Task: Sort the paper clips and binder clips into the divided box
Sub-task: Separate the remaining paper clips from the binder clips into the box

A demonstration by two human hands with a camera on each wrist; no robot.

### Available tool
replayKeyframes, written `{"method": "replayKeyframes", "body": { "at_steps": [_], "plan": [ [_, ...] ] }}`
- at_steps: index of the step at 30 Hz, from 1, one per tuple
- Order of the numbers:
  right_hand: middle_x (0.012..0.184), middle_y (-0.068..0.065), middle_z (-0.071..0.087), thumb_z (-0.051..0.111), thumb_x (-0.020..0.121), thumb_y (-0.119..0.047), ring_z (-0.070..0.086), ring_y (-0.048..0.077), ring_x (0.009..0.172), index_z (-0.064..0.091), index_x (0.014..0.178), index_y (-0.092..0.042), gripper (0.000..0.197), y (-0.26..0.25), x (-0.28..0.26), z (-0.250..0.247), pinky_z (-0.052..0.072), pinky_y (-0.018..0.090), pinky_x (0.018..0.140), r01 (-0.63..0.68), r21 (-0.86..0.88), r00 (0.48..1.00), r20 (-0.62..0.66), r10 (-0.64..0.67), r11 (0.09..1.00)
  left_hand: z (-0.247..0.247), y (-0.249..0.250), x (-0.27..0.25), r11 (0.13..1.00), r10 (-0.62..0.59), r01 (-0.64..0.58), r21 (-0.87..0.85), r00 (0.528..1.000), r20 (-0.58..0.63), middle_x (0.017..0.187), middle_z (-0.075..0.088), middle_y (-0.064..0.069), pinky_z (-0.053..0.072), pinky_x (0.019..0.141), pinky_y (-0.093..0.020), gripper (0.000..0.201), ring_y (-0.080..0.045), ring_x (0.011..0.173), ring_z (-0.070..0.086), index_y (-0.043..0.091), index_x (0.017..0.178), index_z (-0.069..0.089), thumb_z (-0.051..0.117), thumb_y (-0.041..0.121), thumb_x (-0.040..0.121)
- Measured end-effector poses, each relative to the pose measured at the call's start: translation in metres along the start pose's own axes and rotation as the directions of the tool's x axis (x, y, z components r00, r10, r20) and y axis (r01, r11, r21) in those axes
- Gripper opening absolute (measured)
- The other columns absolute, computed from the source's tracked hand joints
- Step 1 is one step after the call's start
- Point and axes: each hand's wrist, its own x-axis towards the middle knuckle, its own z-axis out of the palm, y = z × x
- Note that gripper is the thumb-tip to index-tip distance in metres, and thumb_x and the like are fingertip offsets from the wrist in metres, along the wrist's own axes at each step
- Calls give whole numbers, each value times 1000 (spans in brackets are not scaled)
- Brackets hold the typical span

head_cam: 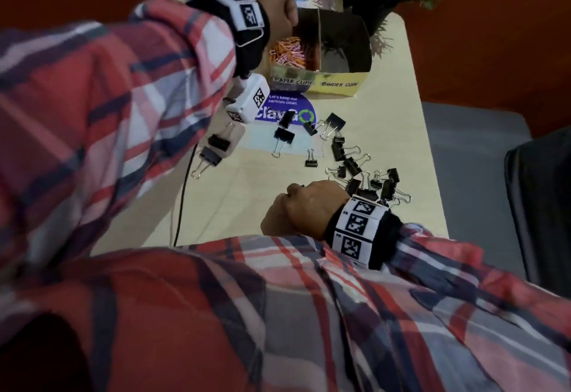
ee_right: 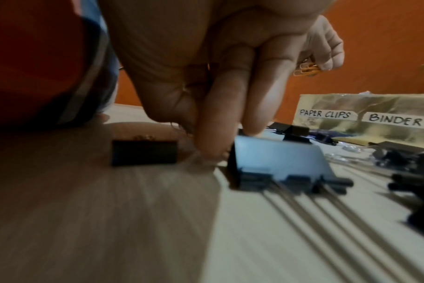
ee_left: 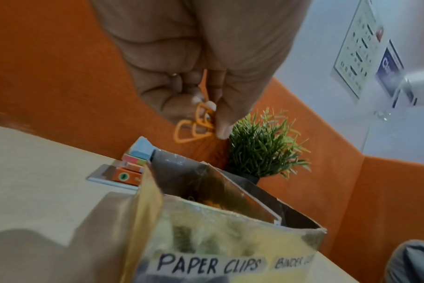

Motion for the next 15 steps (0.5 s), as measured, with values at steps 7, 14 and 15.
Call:
{"method": "replayKeyframes", "body": {
  "at_steps": [7, 14, 15],
  "plan": [
    [88, 7, 66, 53, 83, -24, 65, 29, 82, 67, 89, -16, 18, 27, 12, 1, 43, 27, 64, -154, 308, 986, -9, 165, 939, 30, 5, 37, 984, 53, -85, 156, 980, 194, 115, 67, -13, 44, 82, -34, 23, -31, 103, 61, 7, 107, 68, 54, 13, 90],
    [79, 7, 68, 59, 82, -15, 62, 26, 73, 68, 76, -16, 10, 93, 23, -37, 50, 32, 66, -316, 576, 902, -63, 427, 754, 7, -40, -7, 998, 47, -49, 44, 998, 46, 118, 57, -13, 41, 80, -32, 28, -28, 102, 57, 14, 112, 62, 62, 29, 88],
    [79, 8, 68, 58, 82, -13, 63, 26, 73, 67, 73, -15, 12, 102, 28, -45, 52, 33, 66, -320, 572, 884, -106, 455, 755, 2, -53, -21, 998, 12, -15, 55, 999, 52, 118, 55, -14, 41, 81, -33, 29, -28, 101, 57, 14, 113, 61, 61, 31, 89]
  ]
}}
